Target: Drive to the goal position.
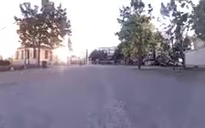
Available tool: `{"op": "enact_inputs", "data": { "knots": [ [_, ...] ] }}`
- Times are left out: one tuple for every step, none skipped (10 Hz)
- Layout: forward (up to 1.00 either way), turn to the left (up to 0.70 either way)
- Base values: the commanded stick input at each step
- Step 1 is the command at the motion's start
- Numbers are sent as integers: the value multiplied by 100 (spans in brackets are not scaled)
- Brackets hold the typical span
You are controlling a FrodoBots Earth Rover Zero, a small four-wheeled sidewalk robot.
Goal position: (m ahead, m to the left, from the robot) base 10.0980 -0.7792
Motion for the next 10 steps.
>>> {"op": "enact_inputs", "data": {
  "knots": [
    [70, -35],
    [70, -35],
    [70, -35],
    [70, -35],
    [70, -35],
    [70, -35],
    [70, -35],
    [70, -35],
    [70, -17],
    [70, 0]
  ]
}}
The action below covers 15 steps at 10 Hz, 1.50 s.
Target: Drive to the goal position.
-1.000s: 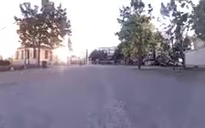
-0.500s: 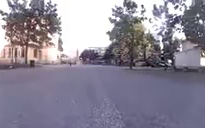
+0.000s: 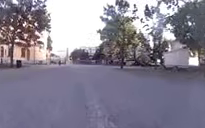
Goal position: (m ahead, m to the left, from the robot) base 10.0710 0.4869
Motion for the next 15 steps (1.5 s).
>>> {"op": "enact_inputs", "data": {
  "knots": [
    [70, 0],
    [70, 0],
    [70, 0],
    [70, 0],
    [70, 0],
    [70, 0],
    [70, 0],
    [70, 0],
    [70, 0],
    [70, 0],
    [70, 0],
    [70, 0],
    [70, 0],
    [70, 0],
    [70, 0]
  ]
}}
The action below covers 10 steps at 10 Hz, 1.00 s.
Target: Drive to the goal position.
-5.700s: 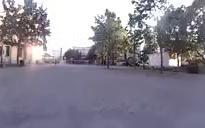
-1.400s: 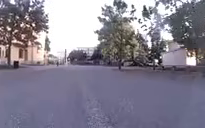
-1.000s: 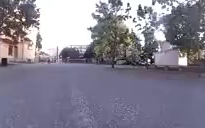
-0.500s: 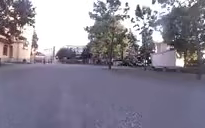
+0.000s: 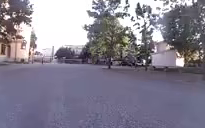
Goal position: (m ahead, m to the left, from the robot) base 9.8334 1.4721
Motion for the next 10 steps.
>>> {"op": "enact_inputs", "data": {
  "knots": [
    [70, 0],
    [70, 0],
    [70, 0],
    [70, 0],
    [70, 0],
    [70, 0],
    [70, 0],
    [70, 0],
    [70, 0],
    [70, 0]
  ]
}}
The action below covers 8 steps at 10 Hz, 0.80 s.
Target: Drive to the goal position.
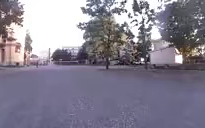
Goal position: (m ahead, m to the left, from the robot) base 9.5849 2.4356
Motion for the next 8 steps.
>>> {"op": "enact_inputs", "data": {
  "knots": [
    [70, 0],
    [70, 0],
    [70, 0],
    [70, 0],
    [70, 0],
    [70, 0],
    [70, 0],
    [70, 0]
  ]
}}
